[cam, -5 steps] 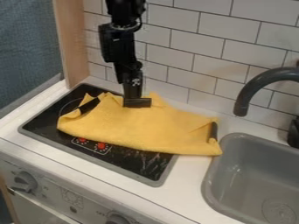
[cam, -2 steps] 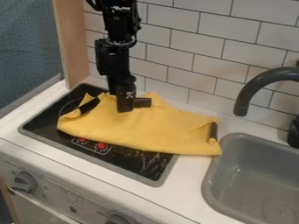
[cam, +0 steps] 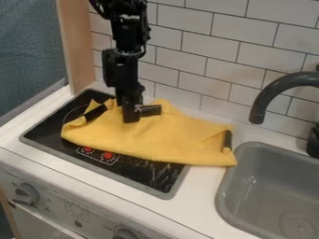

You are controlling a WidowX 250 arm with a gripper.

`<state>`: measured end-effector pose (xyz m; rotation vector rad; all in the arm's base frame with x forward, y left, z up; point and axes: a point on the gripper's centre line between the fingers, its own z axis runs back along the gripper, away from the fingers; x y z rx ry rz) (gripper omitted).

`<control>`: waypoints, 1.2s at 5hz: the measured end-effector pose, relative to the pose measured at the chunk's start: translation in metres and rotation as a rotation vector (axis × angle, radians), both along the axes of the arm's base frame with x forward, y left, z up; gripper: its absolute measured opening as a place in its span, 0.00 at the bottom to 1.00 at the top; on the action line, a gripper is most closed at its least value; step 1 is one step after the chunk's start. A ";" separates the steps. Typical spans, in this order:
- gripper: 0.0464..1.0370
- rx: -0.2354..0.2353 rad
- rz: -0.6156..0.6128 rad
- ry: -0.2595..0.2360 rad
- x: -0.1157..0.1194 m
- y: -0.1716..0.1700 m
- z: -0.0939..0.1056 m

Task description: Unfold the cloth from top right to bottom left

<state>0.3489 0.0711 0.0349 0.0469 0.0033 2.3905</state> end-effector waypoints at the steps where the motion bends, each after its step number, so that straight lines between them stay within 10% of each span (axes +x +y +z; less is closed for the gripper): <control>1: 0.16 0.001 0.004 -0.012 0.002 0.000 -0.001; 6: 0.00 -0.055 -0.037 -0.083 -0.015 -0.010 0.031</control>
